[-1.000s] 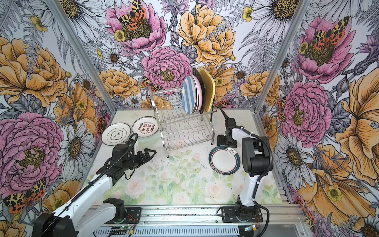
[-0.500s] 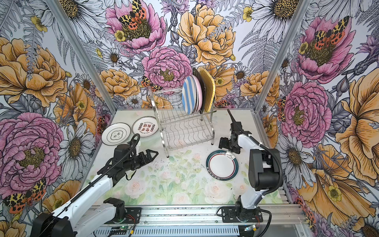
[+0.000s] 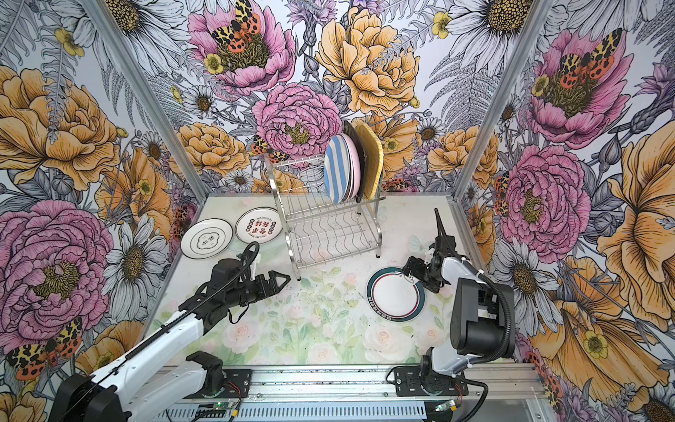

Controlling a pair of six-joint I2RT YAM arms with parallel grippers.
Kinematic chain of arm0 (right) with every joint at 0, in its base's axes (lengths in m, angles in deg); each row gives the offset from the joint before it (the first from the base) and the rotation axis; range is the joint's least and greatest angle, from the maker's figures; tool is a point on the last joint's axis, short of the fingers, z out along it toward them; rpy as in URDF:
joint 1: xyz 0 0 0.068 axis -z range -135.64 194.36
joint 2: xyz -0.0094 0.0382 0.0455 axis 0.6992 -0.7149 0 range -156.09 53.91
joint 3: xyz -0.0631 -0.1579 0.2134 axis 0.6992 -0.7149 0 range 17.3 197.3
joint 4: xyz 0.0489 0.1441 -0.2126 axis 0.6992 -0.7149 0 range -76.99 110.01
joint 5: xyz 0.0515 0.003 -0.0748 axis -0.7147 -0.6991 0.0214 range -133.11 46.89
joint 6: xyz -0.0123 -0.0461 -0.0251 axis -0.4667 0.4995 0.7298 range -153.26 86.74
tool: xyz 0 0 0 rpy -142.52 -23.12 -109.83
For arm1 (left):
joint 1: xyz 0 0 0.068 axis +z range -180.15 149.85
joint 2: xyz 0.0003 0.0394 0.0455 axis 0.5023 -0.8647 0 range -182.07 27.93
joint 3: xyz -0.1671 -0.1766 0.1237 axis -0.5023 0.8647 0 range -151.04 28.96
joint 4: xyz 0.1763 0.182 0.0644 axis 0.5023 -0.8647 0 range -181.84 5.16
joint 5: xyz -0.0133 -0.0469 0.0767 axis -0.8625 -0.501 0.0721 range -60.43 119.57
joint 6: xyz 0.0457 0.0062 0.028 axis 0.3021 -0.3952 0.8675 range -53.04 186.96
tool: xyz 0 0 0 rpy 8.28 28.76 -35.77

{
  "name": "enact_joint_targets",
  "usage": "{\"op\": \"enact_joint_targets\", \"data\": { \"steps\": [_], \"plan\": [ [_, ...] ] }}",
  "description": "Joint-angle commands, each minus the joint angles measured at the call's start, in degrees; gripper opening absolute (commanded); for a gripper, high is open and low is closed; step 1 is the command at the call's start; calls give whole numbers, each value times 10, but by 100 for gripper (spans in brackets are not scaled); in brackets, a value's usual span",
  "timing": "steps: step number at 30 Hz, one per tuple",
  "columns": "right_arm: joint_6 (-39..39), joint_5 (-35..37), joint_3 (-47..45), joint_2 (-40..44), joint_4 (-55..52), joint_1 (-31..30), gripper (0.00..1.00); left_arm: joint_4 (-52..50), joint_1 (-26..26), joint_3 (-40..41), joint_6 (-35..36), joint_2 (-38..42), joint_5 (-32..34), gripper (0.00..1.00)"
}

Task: Load plates into a dish rack
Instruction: Move the plate to the bottom-center of the table.

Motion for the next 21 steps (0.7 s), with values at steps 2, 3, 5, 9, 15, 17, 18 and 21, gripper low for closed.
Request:
{"op": "enact_joint_targets", "data": {
  "steps": [2, 3, 5, 9, 15, 17, 18, 21],
  "plan": [
    [4, -42, -23, 18, 24, -5, 91, 20, -14, 5, -5, -3, 12, 98],
    [5, -45, -27, 18, 23, -8, 91, 22, -16, 6, -6, -3, 12, 99],
    [7, -51, -35, 18, 24, -21, 90, 29, -20, 12, -9, -6, 11, 99],
    [5, -48, -42, 20, 28, -60, 90, 39, -28, 18, -12, -10, 11, 99],
    [-12, -50, -38, 10, 39, -132, 90, 43, -38, 19, -13, -13, 10, 99],
    [-24, -48, -38, 11, 44, -159, 90, 43, -41, 20, -13, -14, 8, 99],
    [-30, -48, -40, 11, 47, -169, 89, 43, -43, 20, -13, -12, 8, 99],
    [-56, -47, -48, 18, 59, -207, 89, 42, -52, 21, -13, -14, 7, 99]
  ]
}}
